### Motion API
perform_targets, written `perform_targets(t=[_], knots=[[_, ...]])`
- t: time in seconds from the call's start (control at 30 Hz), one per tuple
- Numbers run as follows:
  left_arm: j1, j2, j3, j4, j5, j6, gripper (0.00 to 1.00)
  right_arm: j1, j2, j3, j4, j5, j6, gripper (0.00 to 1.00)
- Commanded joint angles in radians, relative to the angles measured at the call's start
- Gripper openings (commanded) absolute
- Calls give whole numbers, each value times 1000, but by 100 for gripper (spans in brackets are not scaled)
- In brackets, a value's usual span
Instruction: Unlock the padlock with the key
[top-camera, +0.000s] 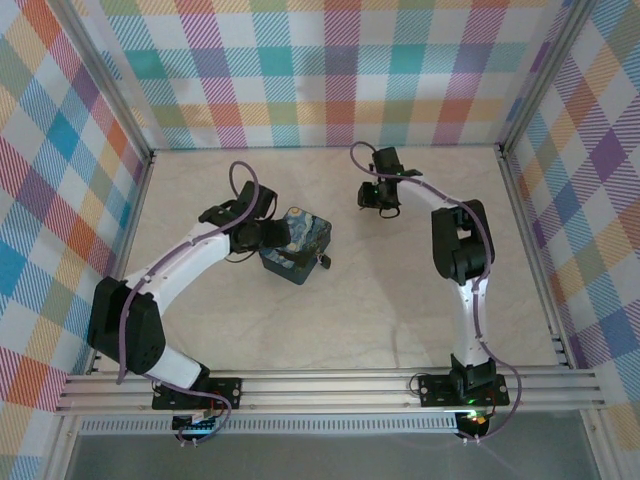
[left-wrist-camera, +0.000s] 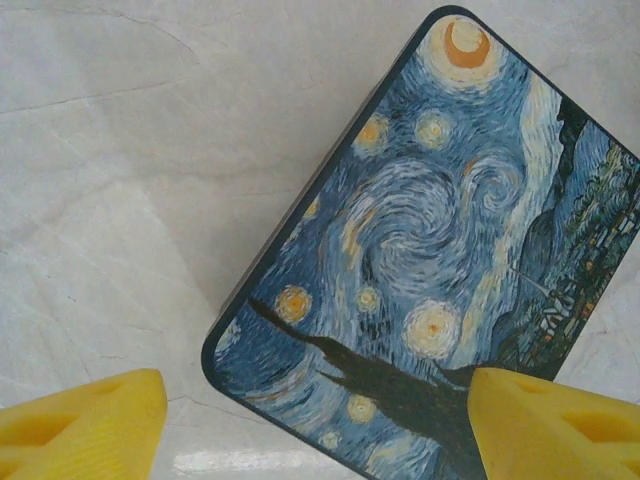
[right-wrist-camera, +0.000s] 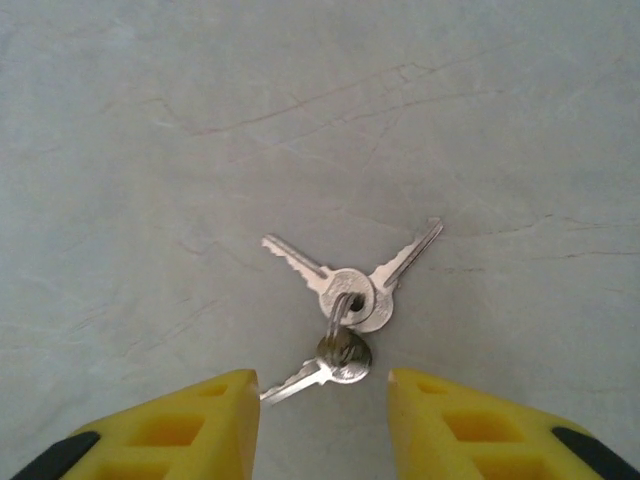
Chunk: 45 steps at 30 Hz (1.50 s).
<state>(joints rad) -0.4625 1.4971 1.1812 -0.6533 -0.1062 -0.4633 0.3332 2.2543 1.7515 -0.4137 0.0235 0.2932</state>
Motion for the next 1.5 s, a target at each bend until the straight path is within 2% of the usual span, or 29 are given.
perform_targets(t=[0.0,0.1,0.37,0.43,0.5,0.67,0.77,1.0,1.13,1.23,1.47], knots=[[-5,-34,-27,-10,6,-21,79,6,31,68,-49,46,-15,35],[-8,-32,-38,-1,16,-23,79,6,55,91,-51,55,-5,33],[-15,-41,-22,-2,23,-11,79,6,78,97,-57,46,-2,14],[-26,-44,-14,-11,17,-8,79,5,69,86,-45,33,-2,13],[-43,-51,-6,-19,9,-5,79,6,59,72,-34,25,-2,11],[-78,-85,7,-42,11,-12,79,5,1,6,-12,-5,-5,1],[-97,-114,12,-52,30,-27,79,5,-94,-99,18,-47,-17,0],[-185,-139,-24,13,96,-182,76,5,-399,-464,91,-204,-13,0],[-240,-72,-18,74,151,-309,74,6,-542,-631,131,-351,12,1],[-264,-12,-7,139,195,-389,74,13,-634,-714,162,-459,49,1],[-266,48,-34,335,284,-681,75,50,-797,-818,213,-596,140,3]])
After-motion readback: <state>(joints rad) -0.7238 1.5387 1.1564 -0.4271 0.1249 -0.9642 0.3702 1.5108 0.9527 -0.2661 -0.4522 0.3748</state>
